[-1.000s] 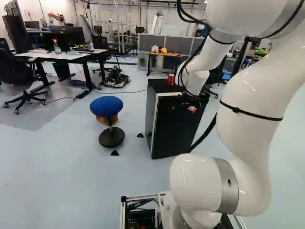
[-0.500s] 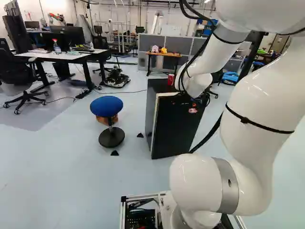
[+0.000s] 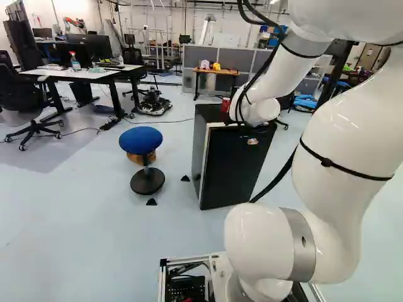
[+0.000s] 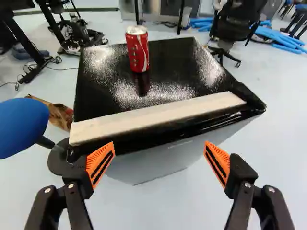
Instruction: Grab a drink from the fridge
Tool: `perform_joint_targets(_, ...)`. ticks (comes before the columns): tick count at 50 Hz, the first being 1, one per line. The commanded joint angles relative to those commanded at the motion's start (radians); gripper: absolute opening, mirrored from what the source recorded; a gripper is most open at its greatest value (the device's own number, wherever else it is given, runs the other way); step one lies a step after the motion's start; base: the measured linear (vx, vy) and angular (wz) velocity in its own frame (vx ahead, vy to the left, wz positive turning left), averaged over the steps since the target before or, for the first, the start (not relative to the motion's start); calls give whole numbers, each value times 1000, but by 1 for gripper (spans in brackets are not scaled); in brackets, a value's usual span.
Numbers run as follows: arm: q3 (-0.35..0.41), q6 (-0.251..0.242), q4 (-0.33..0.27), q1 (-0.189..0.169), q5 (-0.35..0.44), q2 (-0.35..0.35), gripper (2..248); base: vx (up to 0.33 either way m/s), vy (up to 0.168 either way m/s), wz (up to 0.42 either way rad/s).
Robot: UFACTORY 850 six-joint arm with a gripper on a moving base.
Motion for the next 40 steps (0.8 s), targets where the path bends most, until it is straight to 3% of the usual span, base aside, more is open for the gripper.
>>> perform_joint_targets(20,-27,0,-34,14,172,-25,247,0,0,0)
perform_joint_targets(40,-87,0,-34,26,224,-82,247,0,0,0)
